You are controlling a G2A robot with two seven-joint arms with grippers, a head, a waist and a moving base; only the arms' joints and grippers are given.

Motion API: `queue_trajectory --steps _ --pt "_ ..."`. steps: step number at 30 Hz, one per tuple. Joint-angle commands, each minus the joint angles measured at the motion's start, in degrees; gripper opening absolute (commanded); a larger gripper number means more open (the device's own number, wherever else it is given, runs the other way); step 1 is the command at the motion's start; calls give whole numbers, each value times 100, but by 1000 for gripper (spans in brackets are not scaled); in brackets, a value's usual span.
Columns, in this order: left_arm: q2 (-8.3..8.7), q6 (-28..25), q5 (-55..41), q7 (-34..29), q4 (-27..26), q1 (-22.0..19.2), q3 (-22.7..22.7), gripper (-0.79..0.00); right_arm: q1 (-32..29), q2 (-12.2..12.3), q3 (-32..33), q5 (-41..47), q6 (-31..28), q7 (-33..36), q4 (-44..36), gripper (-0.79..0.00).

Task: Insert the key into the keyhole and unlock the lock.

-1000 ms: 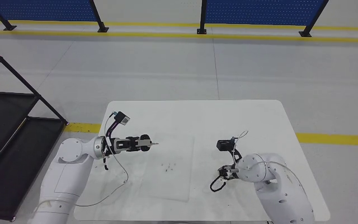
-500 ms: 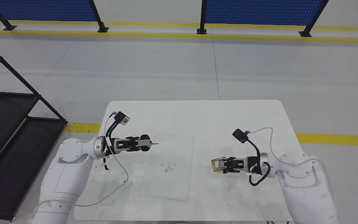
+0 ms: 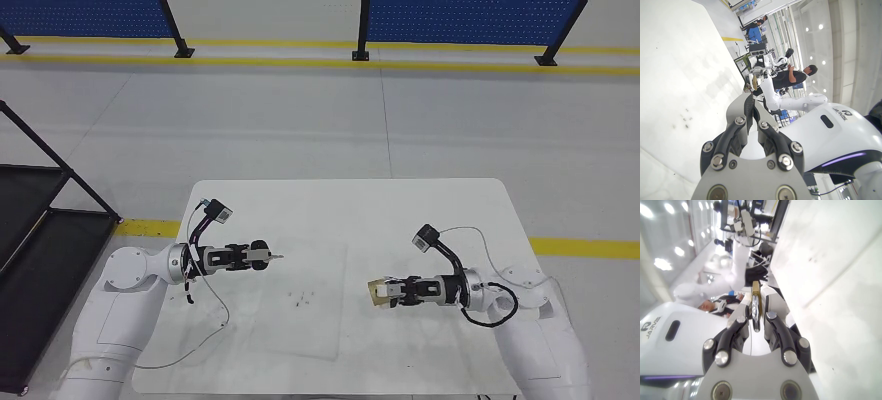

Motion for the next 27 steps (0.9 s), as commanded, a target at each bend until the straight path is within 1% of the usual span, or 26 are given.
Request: queue_trajectory --steps 1,10,13,17,22,27 --pt "0 0 0 0 0 0 0 -785 -12 0 7 -28 0 -48 -22 -785" --pt "0 0 0 0 0 0 0 -785 -22 -3 1 10 -1 -105 -28 -785" --pt "0 0 0 0 0 0 0 -785 -80 -43 -134 365 -137 -628 -33 -785" --pt "0 0 0 0 0 0 0 -785 -65 -92 -366 660 -376 -1140 118 -785" --pt "0 0 0 0 0 0 0 -785 -29 -128 -590 711 -585 -1659 166 -785" --pt "0 0 0 0 0 0 0 -785 -39 -126 -661 581 -642 -2114 87 -785"
